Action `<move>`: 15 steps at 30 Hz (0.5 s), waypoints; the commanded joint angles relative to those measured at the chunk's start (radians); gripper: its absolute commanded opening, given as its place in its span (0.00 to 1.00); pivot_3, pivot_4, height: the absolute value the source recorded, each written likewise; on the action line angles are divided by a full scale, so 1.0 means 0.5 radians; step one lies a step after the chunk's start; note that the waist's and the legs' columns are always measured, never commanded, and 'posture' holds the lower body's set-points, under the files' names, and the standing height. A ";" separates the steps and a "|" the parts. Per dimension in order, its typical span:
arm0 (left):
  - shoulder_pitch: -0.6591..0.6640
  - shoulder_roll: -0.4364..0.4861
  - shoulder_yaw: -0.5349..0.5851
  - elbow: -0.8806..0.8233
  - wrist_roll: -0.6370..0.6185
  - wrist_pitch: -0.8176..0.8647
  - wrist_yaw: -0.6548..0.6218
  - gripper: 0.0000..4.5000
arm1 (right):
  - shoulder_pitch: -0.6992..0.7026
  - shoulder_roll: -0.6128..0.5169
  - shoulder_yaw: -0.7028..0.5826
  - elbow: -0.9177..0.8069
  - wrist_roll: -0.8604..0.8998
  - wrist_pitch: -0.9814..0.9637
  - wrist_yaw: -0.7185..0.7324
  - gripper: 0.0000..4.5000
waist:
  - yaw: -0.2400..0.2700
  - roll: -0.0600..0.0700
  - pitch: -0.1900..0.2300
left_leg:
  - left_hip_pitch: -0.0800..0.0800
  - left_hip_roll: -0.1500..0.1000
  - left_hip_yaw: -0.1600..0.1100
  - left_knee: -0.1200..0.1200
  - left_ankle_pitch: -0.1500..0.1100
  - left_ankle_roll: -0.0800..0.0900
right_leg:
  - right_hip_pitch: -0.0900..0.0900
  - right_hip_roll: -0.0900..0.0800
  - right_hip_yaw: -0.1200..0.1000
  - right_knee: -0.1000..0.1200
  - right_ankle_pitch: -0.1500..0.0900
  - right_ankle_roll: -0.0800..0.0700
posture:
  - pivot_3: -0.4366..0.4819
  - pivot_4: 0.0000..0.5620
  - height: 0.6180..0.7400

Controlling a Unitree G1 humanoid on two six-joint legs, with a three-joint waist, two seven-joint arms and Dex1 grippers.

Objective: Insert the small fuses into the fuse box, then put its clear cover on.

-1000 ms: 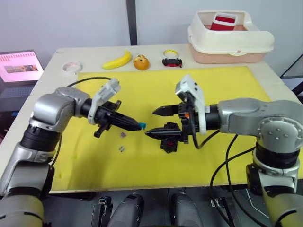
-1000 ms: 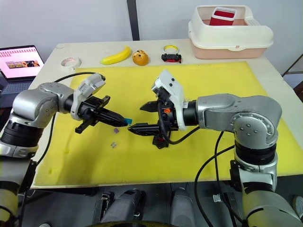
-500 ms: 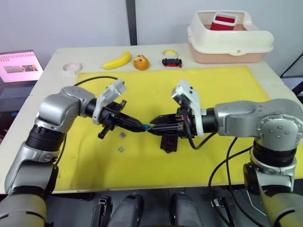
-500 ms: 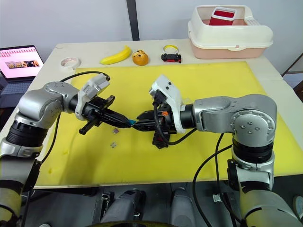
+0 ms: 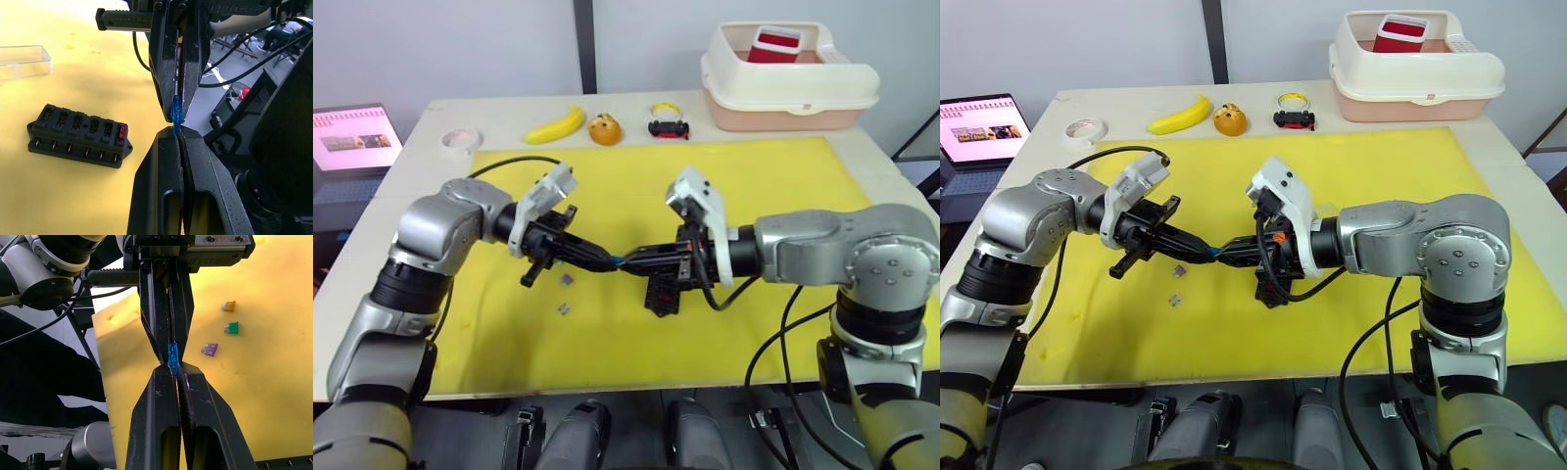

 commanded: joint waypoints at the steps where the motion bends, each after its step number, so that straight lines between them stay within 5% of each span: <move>1: 0.008 0.012 -0.011 -0.035 0.039 -0.063 0.004 0.00 | -0.038 -0.019 -0.029 -0.027 0.065 -0.063 -0.012 0.01 | 0.001 0.000 0.000 | 0.000 0.000 0.000 0.000 0.000 0.000 | 0.000 0.000 0.000 0.000 0.000 0.000 | 0.48 0.27 1.00; 7: 0.020 0.023 -0.017 -0.046 0.061 -0.083 0.022 0.00 | -0.037 -0.051 -0.018 -0.030 0.080 -0.073 -0.027 0.01 | 0.000 0.000 0.000 | 0.000 0.000 0.000 0.000 0.000 0.000 | 0.000 0.000 0.000 0.000 0.000 0.000 | 0.48 0.27 1.00; 10: 0.023 0.038 0.000 -0.062 0.055 -0.060 0.042 0.18 | -0.023 -0.123 0.007 -0.063 0.034 -0.090 0.015 0.00 | 0.001 0.000 0.000 | 0.000 0.000 0.000 0.000 0.000 0.000 | 0.000 0.000 0.000 0.000 0.000 0.000 | 0.48 0.27 1.00; 15: 0.082 0.123 -0.006 -0.096 0.113 -0.124 0.017 0.73 | 0.102 -0.500 0.222 -0.254 -0.378 -0.360 0.323 0.00 | 0.001 0.000 0.000 | 0.000 0.000 0.000 -0.001 0.000 0.000 | 0.000 0.001 -0.001 -0.001 0.000 0.000 | 0.48 0.27 1.00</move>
